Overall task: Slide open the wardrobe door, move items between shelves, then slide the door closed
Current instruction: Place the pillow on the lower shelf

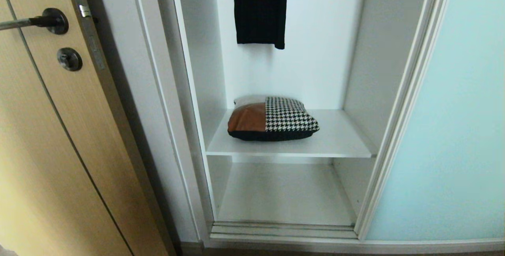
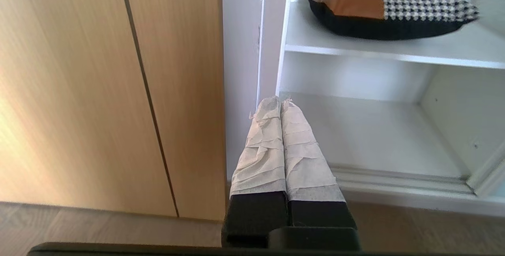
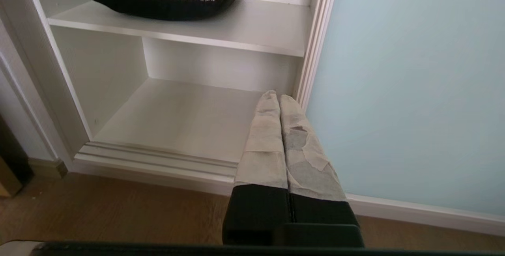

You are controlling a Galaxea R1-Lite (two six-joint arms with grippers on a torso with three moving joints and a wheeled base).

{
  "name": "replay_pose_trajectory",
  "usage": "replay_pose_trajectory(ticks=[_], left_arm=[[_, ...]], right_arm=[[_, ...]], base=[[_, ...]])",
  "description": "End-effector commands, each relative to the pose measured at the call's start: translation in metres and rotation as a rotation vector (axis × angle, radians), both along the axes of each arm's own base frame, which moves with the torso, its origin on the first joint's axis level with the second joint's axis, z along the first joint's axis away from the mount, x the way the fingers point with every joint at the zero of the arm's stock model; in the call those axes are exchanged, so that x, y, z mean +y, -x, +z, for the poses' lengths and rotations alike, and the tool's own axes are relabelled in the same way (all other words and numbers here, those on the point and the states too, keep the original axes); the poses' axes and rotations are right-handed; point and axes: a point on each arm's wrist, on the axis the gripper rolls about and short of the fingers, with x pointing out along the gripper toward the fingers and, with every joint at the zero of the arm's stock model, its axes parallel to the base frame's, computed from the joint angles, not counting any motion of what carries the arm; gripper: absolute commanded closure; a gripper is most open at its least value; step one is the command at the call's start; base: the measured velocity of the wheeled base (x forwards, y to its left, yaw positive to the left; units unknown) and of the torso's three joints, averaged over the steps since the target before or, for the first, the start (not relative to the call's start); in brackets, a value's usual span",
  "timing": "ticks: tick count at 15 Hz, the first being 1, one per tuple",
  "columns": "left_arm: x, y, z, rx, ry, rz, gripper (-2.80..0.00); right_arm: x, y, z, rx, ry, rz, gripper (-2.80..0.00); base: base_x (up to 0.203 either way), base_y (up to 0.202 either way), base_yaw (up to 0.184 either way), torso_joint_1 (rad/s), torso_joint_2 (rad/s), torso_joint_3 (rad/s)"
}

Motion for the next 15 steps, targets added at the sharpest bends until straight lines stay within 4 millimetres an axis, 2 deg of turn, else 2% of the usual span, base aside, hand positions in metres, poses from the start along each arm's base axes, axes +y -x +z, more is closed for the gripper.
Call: replay_pose_trajectory(ticks=[1, 8, 15], left_arm=[[0.0000, -0.0001, 0.0000, 0.001, 0.001, 0.001, 0.00], [0.0000, -0.0001, 0.0000, 0.001, 0.001, 0.001, 0.00], [0.0000, -0.0001, 0.0000, 0.001, 0.001, 0.001, 0.00]], right_arm=[[0.0000, 0.0000, 0.0000, 0.000, 0.001, 0.002, 0.00], [0.0000, 0.0000, 0.0000, 0.000, 0.001, 0.002, 0.00], [0.0000, 0.0000, 0.0000, 0.000, 0.001, 0.000, 0.00]], base=[[0.146, 0.000, -0.002, 0.002, 0.00, 0.006], [0.180, 0.000, 0.000, 0.004, 0.00, 0.003], [0.000, 0.000, 0.000, 0.000, 0.00, 0.000]])
